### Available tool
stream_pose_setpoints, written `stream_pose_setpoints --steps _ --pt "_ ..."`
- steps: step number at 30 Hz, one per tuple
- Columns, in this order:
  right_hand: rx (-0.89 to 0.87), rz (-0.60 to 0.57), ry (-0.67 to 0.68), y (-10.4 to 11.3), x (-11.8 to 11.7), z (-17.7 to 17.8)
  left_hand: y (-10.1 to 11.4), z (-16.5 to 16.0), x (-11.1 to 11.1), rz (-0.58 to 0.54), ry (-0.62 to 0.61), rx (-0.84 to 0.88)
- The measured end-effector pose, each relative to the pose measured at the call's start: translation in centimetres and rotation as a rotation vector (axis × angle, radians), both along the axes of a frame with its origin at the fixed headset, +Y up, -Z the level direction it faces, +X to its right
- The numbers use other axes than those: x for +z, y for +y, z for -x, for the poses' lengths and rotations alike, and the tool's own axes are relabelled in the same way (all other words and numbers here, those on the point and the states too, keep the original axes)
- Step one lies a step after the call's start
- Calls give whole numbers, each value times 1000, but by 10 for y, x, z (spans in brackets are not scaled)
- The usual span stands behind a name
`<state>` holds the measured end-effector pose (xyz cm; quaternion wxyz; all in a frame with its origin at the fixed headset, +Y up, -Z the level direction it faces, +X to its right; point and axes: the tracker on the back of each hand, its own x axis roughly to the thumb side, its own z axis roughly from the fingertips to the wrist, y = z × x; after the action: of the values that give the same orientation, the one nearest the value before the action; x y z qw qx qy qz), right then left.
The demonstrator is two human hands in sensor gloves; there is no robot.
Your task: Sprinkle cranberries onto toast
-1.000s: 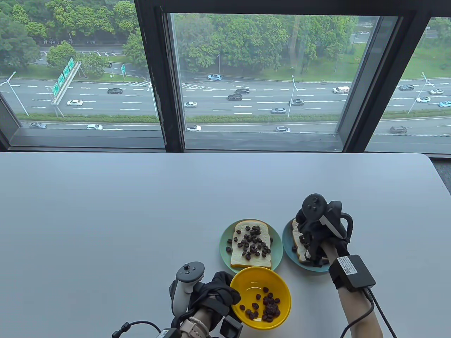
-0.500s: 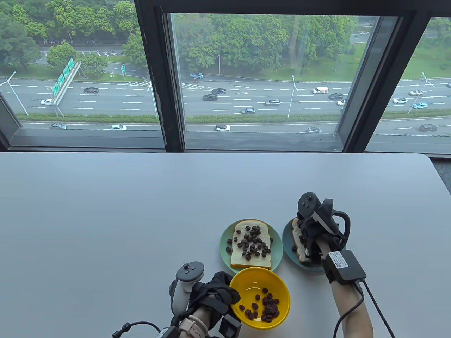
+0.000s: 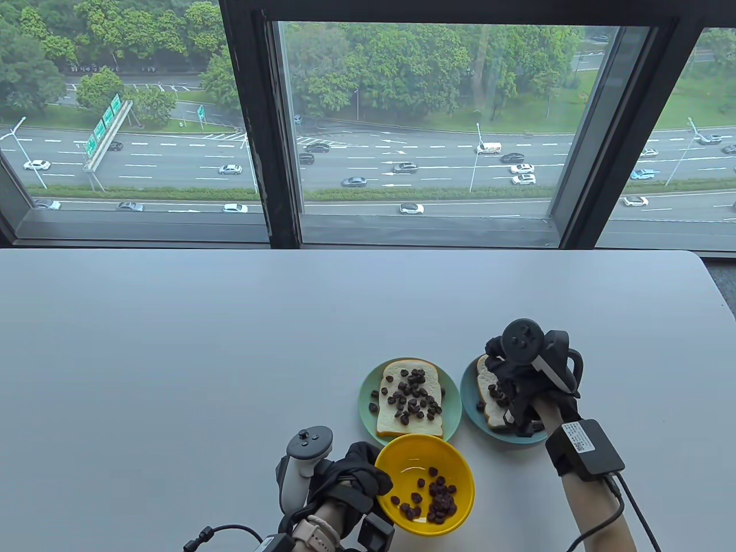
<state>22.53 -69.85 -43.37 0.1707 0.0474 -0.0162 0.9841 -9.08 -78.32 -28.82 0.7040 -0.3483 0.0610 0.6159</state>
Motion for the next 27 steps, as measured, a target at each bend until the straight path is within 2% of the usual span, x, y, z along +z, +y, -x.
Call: stream_pose_setpoints --steps 4,9,11,13,17,19,22,24,27 --pt "-82 29 220 18 39 28 1 0 0 -13 10 -2" --pt "-58 112 504 30 97 66 5 -1 2 -40 20 0" --pt "13 161 615 27 122 82 6 -2 3 -39 23 13" --pt "134 209 686 20 138 93 6 -3 4 -37 24 21" --pt "333 255 735 0 153 107 6 -5 6 -37 21 26" --pt "341 295 750 -10 156 113 5 -7 8 -40 23 38" --pt "353 295 756 -21 159 123 7 -7 8 -56 28 6" --pt "410 241 744 -26 160 127 7 -6 8 -57 39 2" --pt "516 84 714 -29 163 132 7 -7 8 -61 47 13"
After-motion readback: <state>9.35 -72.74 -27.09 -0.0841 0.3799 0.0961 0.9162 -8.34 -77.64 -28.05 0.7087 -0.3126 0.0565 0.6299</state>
